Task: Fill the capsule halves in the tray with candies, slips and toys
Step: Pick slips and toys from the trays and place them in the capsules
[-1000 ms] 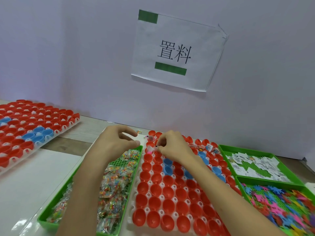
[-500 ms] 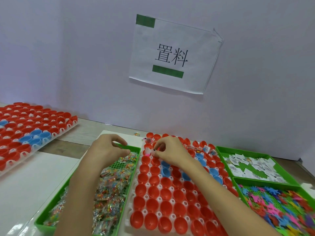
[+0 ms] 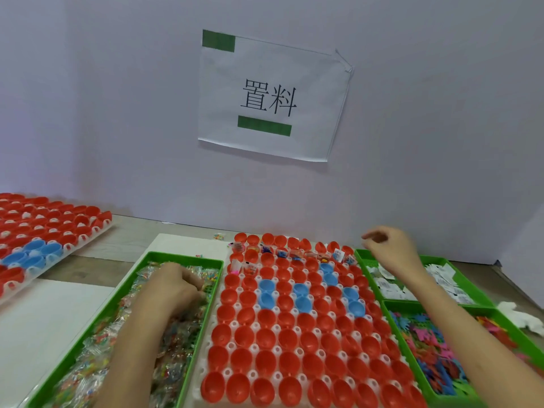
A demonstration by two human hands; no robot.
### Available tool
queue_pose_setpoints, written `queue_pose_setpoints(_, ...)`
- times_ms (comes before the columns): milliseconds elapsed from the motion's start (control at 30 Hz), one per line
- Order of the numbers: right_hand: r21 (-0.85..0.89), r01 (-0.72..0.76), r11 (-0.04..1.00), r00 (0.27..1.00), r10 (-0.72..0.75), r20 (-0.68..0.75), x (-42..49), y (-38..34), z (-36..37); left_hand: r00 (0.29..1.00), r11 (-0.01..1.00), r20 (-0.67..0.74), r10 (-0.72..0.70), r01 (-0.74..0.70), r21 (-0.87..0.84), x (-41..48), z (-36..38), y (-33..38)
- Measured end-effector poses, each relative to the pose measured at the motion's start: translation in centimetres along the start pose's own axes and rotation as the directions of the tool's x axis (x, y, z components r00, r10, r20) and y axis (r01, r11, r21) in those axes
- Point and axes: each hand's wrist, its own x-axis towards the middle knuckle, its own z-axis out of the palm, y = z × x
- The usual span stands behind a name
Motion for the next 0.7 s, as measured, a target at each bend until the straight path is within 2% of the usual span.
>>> queue_pose_setpoints(67, -0.087, -0.114, 0.990, 0.993, 0.111, -0.044, 0.2, 4.0, -1.5, 0.999, 1.000, -0.036, -0.001, 0.001, 0.023, 0.0, 0.0, 0.0)
queue_pose_setpoints(133, -0.218, -0.196, 0.956, 0.979, 0.203, 0.009, -0.1, 7.3, -2.5, 0.998, 1.000, -0.069, -0.011, 0.012, 0.014, -0.1, -0.3, 0.0)
queue_pose_setpoints(200, -0.370, -0.205, 0.906, 0.957, 0.265, 0.120, -1.0, 9.2, -2.7, 0.994, 1.000, -0.107, -0.010, 0.011, 0.006, -0.2, -0.6, 0.0)
queue_pose_setpoints(267, -0.423, -0.165, 0.891, 0.958, 0.247, 0.147, -1.3, 10.1, -2.4, 0.988, 1.000, -0.151, 0.003, -0.002, 0.009, -0.3, -0.7, 0.1)
queue_pose_setpoints(433, -0.250, -0.165, 0.954, 0.983, 0.179, 0.035, -1.7, 10.0, -1.6, 0.967, 0.999, -0.251, 0.038, -0.045, -0.022, -0.6, -0.7, 0.6)
queue_pose_setpoints(700, -0.122, -0.161, 0.979, 0.987, 0.159, -0.023, -1.8, 10.3, -1.8, 0.893, 0.963, -0.395, 0.216, -0.261, -0.065, -2.7, -1.3, 4.1)
